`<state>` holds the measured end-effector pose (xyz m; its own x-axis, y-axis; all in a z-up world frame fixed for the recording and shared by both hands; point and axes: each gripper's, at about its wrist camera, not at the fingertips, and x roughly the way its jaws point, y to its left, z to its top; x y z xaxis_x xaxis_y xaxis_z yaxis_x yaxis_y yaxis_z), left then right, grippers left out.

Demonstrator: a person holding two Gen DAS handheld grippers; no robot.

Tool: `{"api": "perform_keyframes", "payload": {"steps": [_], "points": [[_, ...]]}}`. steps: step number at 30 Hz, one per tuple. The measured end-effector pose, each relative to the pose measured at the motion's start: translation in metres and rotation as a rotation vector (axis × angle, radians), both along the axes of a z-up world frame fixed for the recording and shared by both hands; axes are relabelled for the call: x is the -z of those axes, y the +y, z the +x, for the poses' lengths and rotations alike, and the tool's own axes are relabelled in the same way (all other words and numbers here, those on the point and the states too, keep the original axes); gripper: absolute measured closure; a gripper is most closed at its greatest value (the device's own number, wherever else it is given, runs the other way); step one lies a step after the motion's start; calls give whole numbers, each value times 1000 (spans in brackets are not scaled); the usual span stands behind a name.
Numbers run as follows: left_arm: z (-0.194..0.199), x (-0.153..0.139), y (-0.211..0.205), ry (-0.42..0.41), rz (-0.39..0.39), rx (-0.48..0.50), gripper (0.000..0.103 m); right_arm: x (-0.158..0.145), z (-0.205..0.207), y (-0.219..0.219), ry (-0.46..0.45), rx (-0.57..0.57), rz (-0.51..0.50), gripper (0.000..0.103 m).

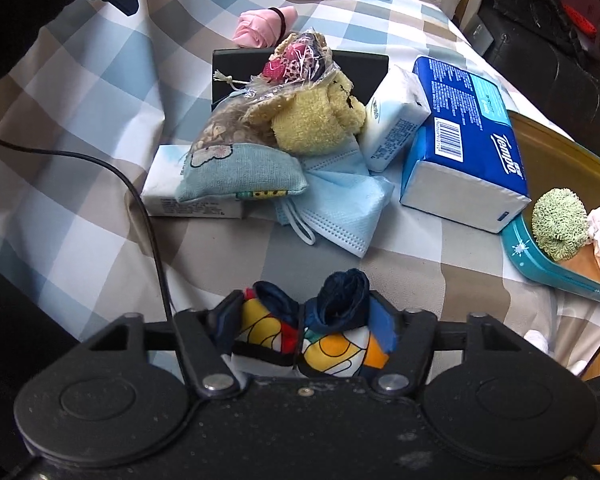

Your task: Organize soft objects

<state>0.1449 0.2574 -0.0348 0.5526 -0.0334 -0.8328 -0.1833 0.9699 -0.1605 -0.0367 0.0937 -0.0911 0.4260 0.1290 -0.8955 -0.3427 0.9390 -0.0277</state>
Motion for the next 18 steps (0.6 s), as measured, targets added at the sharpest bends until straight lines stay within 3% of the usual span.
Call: {"api": "perform_keyframes", "payload": {"steps": [3, 5, 7, 9, 18], "points": [[0, 2, -5, 9, 3, 16, 22, -2, 3, -2, 2, 0, 13, 53], [0, 4, -9, 13, 13, 26, 22, -3, 5, -7, 0, 16, 32, 52], [-1, 4, -12, 14, 22, 35, 22, -5, 6, -13, -10, 41, 56, 39], [-2, 5, -15, 15, 25, 45, 22, -7, 4, -19, -24, 60, 63, 16], [-1, 4, -16, 13, 26, 54, 22, 1, -4, -25, 10, 96, 47, 12]]}}
